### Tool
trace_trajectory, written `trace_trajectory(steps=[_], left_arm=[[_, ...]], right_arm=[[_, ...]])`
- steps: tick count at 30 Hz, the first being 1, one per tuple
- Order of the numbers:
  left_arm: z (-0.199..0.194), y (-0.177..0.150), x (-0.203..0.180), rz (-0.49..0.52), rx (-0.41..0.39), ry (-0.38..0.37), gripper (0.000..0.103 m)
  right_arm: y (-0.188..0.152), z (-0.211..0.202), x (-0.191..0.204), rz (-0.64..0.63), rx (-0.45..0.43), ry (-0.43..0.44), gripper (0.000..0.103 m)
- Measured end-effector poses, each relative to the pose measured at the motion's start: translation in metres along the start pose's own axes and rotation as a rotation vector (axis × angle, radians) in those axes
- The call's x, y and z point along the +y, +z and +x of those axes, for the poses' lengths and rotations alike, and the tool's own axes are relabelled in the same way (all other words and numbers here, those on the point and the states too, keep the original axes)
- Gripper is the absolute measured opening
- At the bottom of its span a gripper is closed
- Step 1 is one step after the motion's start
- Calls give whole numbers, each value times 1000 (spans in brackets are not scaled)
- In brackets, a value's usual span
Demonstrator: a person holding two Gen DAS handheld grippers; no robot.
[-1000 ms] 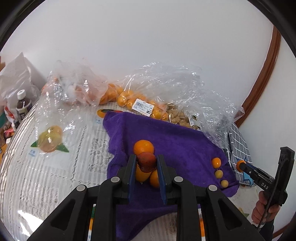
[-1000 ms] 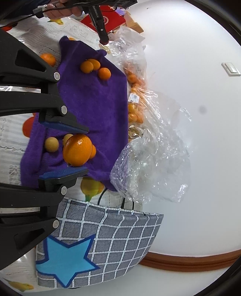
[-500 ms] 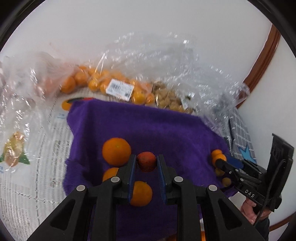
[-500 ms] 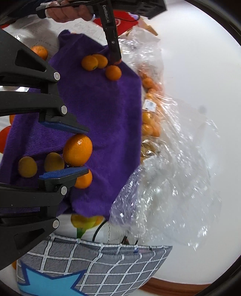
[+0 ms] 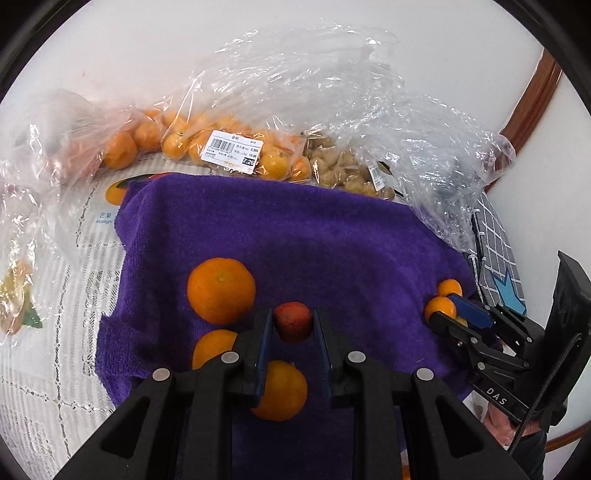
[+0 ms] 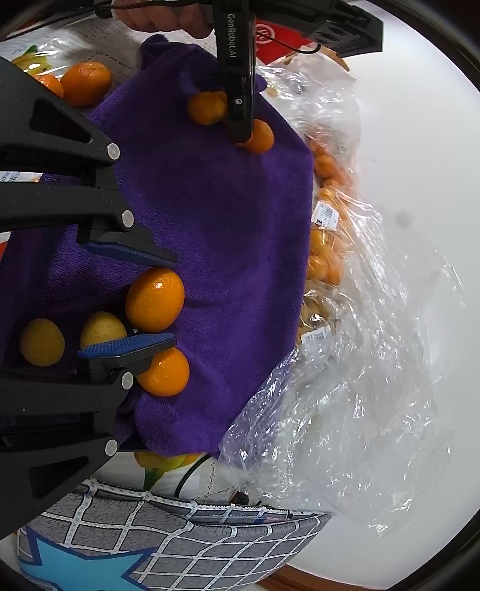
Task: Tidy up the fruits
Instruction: 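Release the red fruit from the left tool while the right tool releases the orange onto the towel, then withdraw both open tools from the towel toward the loose fruit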
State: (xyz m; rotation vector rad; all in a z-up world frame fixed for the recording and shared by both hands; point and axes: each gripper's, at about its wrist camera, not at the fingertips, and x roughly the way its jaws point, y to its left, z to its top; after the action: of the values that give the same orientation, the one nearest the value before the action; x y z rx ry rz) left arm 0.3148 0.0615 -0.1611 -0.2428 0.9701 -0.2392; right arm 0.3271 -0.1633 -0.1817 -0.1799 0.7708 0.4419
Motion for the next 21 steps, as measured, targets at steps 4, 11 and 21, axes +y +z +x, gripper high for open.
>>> trace_trajectory(steps=[4, 11, 21], left_arm=[[-1, -4, -4, 27, -9, 15, 23], [-27, -9, -1, 20, -26, 38, 32], [-94, -42, -4, 15, -122, 61, 37]], right_arm=[[-1, 1, 0, -2, 7, -2, 40], [-7, -23, -3, 30, -38, 18, 56], [-16, -99, 2, 102, -131, -83, 56]])
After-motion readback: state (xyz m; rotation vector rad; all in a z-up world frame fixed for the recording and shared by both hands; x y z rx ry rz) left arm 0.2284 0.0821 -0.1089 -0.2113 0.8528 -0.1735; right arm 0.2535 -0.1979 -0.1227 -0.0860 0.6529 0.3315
